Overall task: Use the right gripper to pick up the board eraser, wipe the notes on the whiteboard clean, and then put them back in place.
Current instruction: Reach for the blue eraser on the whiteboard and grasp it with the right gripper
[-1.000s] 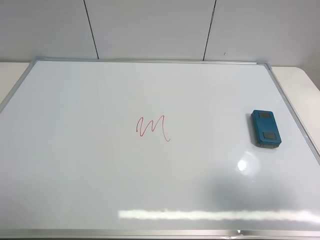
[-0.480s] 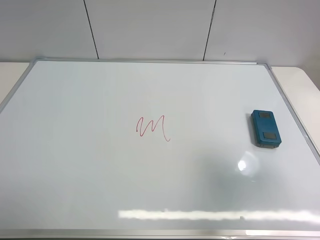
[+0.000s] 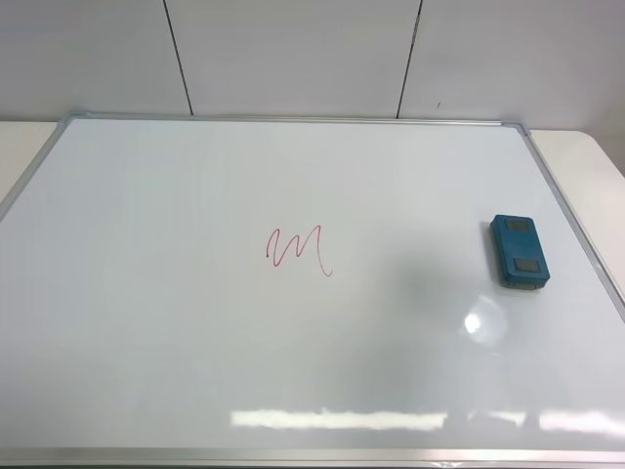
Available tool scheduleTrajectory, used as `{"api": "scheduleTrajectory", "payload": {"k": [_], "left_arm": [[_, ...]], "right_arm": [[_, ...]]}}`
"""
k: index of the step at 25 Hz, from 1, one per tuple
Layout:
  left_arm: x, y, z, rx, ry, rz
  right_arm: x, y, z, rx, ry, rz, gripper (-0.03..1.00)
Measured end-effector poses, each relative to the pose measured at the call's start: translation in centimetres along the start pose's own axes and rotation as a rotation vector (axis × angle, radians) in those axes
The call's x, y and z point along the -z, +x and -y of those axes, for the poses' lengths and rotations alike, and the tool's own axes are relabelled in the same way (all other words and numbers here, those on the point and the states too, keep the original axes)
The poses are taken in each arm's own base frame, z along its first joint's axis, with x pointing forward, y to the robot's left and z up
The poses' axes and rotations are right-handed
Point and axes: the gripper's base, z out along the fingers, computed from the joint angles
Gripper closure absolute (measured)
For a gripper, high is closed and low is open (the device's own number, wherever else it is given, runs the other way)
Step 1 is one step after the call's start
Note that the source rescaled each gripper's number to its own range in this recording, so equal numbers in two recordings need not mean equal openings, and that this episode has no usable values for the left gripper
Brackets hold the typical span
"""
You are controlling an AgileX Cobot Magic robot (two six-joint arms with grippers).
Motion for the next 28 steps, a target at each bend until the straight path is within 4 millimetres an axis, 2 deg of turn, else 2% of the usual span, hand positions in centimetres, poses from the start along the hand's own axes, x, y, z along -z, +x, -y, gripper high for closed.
{"api": "scheduleTrajectory", "payload": {"k": [2, 4, 9, 16, 28], "left_arm": [[0.0, 0.0, 0.0, 0.0, 0.0, 0.0], [0.0, 0.0, 0.0, 0.0, 0.0, 0.0], [0.0, 0.0, 0.0, 0.0, 0.0, 0.0], [0.0, 0.0, 0.0, 0.0, 0.0, 0.0], [0.0, 0.0, 0.0, 0.0, 0.0, 0.0]], "right_arm": [[-1.8, -1.4, -0.2, -0.007, 0.002, -0.061, -0.03], [-2.2, -1.8, -0.3, -0.007, 0.002, -0.07, -0.03], [-5.1, -2.9, -0.7, -0.02, -0.005, -0.157, -0.03], [-9.8, -3.3, -1.2, -0.03, -0.012, -0.272, -0.03], [-16.4, -3.1, -1.7, -0.043, -0.016, -0.371, -0.03]]}}
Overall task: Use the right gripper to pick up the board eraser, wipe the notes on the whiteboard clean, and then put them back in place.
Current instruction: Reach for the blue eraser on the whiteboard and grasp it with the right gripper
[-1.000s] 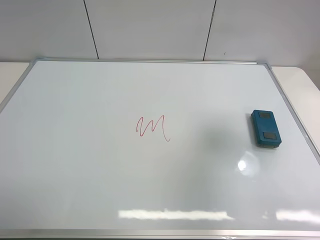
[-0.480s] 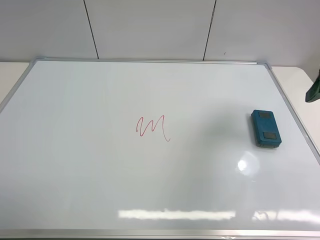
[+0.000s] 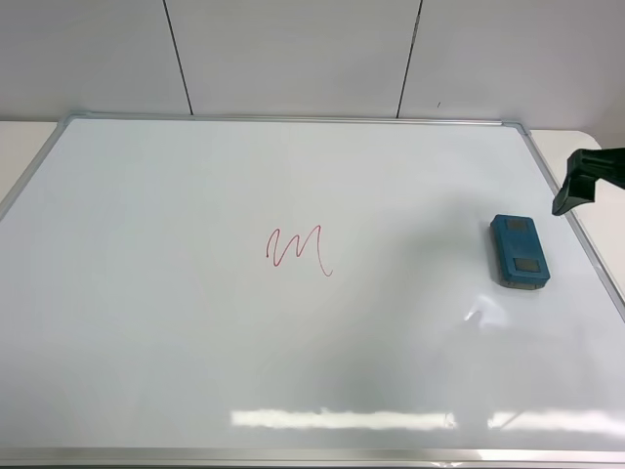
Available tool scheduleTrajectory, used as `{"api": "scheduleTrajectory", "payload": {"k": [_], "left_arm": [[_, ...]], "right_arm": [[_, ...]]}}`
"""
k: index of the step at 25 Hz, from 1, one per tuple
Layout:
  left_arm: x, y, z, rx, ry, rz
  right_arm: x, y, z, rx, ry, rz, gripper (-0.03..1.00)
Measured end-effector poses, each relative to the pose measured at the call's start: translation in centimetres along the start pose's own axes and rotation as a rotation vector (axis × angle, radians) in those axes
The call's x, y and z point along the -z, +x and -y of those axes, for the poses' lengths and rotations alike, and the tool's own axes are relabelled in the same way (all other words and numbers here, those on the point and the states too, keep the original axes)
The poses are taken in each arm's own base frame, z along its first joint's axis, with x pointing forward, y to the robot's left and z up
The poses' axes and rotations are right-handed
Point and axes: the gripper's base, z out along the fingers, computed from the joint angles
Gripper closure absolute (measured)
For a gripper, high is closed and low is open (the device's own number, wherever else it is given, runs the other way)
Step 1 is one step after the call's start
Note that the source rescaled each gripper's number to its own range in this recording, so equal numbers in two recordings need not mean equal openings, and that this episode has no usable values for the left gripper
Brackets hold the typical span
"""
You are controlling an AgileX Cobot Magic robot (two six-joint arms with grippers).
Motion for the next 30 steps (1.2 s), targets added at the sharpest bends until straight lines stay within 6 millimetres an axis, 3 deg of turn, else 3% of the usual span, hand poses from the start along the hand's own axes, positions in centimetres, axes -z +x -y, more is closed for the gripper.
{"api": "scheduleTrajectory", "payload": {"k": [4, 14, 30], "left_arm": [[0.0, 0.0, 0.0, 0.0, 0.0, 0.0], [0.0, 0.0, 0.0, 0.0, 0.0, 0.0], [0.0, 0.0, 0.0, 0.0, 0.0, 0.0]], "right_arm": [[-2.1, -0.2, -0.7, 0.024, -0.004, -0.035, -0.03], [-6.3, -1.6, -4.5, 0.12, -0.043, -0.097, -0.03], [-10.4, -1.1, -4.9, 0.125, -0.032, -0.172, -0.03]]}}
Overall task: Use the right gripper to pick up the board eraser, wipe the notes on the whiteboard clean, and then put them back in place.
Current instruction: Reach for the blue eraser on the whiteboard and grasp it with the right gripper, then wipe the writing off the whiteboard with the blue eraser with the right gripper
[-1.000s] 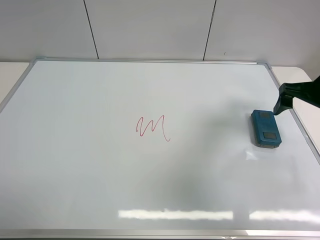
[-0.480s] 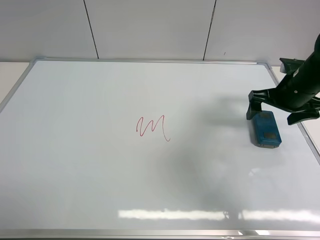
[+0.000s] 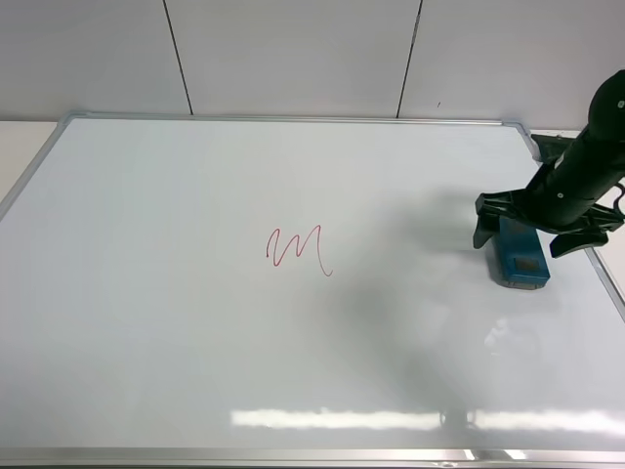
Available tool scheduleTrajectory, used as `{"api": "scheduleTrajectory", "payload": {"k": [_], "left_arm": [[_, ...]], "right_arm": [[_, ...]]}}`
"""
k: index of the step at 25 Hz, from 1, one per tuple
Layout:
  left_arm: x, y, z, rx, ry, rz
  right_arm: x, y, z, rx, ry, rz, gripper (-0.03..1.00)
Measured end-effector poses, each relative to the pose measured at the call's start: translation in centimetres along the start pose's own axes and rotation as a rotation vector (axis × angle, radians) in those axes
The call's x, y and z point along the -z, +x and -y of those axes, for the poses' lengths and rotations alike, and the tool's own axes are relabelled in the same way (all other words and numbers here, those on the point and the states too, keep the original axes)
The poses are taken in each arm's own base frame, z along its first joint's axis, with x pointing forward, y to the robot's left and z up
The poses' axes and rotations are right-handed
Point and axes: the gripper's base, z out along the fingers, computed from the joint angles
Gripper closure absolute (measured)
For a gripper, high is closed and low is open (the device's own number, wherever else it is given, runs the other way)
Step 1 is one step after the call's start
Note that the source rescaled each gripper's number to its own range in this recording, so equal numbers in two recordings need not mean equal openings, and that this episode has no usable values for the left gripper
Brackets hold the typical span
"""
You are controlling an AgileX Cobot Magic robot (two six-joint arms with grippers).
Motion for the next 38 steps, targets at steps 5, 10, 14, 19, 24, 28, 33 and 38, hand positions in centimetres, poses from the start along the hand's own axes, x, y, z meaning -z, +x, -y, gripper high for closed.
{"api": "scheduleTrajectory", "payload": {"k": [5, 10, 14, 19, 24, 28, 33, 38], "left_arm": [[0.0, 0.0, 0.0, 0.0, 0.0, 0.0], [0.0, 0.0, 0.0, 0.0, 0.0, 0.0], [0.0, 0.0, 0.0, 0.0, 0.0, 0.0], [0.0, 0.0, 0.0, 0.0, 0.0, 0.0], [0.0, 0.0, 0.0, 0.0, 0.0, 0.0], [0.0, 0.0, 0.0, 0.0, 0.0, 0.0], [0.0, 0.0, 0.0, 0.0, 0.0, 0.0], [0.0, 0.0, 0.0, 0.0, 0.0, 0.0]], "right_arm": [[-1.2, 0.1, 0.0, 0.0, 0.003, -0.02, -0.03], [-1.4, 0.0, 0.0, 0.0, 0.003, -0.019, -0.03], [-1.4, 0.2, 0.0, 0.0, 0.005, -0.036, 0.1], [-1.4, 0.4, 0.1, -0.009, 0.008, -0.056, 0.96], [-1.4, 0.4, 0.1, -0.011, 0.009, -0.061, 0.96], [-1.4, 0.5, 0.1, -0.011, 0.009, -0.066, 0.96], [0.1, -0.3, -0.9, 0.017, 0.009, -0.095, 0.96], [3.0, -1.9, -3.8, 0.108, -0.004, -0.063, 0.96]]}}
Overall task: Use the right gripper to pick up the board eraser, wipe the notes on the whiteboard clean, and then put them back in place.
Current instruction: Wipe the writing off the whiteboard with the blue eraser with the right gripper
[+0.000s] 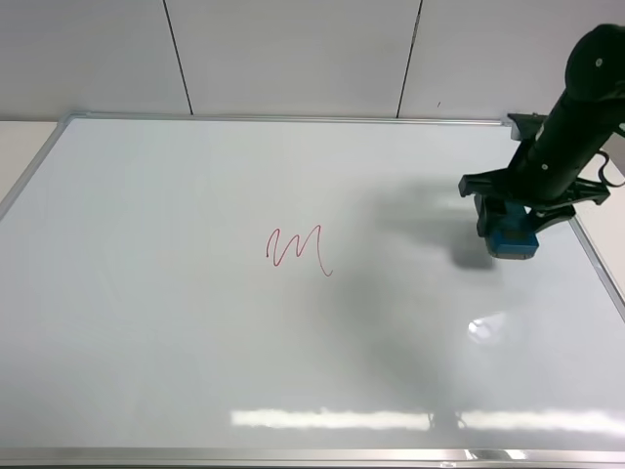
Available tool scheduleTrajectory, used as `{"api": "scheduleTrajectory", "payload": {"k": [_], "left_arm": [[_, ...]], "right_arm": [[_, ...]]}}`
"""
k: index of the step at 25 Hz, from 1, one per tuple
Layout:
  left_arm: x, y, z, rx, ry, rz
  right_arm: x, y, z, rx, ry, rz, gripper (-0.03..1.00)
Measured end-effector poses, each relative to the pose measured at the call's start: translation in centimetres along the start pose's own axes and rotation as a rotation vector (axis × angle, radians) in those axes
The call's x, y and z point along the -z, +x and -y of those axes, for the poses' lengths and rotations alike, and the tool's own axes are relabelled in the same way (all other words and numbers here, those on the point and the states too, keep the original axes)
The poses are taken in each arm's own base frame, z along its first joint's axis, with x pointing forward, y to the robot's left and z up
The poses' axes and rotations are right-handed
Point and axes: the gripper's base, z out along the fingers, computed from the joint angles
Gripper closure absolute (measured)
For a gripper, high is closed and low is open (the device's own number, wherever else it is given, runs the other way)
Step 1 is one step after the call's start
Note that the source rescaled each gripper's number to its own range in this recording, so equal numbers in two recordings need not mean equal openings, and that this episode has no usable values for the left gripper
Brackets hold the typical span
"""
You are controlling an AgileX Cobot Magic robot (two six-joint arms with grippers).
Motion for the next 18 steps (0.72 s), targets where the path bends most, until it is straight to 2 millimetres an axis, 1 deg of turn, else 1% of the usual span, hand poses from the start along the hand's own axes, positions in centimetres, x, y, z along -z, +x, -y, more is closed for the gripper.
{"api": "scheduleTrajectory", "payload": {"k": [7, 13, 15, 18], "left_arm": [[0.0, 0.0, 0.0, 0.0, 0.0, 0.0], [0.0, 0.0, 0.0, 0.0, 0.0, 0.0], [0.0, 0.0, 0.0, 0.0, 0.0, 0.0], [0.0, 0.0, 0.0, 0.0, 0.0, 0.0]], "right_arm": [[3.1, -1.4, -5.2, 0.192, -0.026, 0.039, 0.96], [5.1, -1.5, -9.3, 0.334, -0.049, 0.06, 0.96], [5.3, -1.6, -10.6, 0.385, -0.051, 0.043, 0.96], [4.9, -1.9, -13.2, 0.479, -0.053, 0.011, 0.96]]}}
